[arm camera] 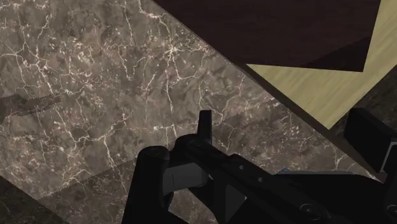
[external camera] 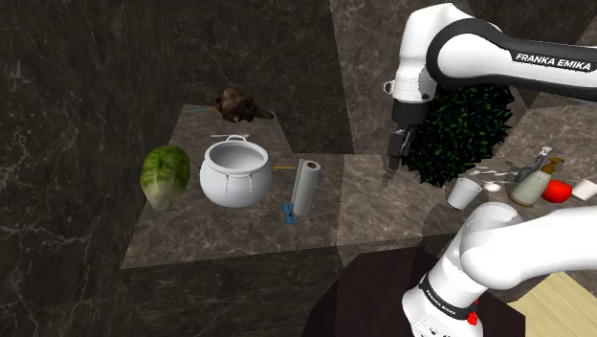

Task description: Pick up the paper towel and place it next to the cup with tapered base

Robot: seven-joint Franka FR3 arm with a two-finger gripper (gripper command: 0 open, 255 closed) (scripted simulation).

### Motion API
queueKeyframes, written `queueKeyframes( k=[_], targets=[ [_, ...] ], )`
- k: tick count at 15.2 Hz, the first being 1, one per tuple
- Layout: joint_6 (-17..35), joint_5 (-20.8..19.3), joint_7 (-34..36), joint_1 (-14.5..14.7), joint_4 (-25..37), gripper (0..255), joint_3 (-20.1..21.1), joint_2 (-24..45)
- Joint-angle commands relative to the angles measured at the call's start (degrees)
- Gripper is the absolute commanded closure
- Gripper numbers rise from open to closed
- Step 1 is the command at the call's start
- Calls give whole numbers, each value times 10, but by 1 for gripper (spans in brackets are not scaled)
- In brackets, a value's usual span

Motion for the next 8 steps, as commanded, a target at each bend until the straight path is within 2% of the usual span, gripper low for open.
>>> queueKeyframes(
  k=[1, 8],
  targets=[
    [0, 0, 0, 0, 0, 0, 0, 0],
    [108, 11, 46, -4, 37, 0, 24, 144]
  ],
)
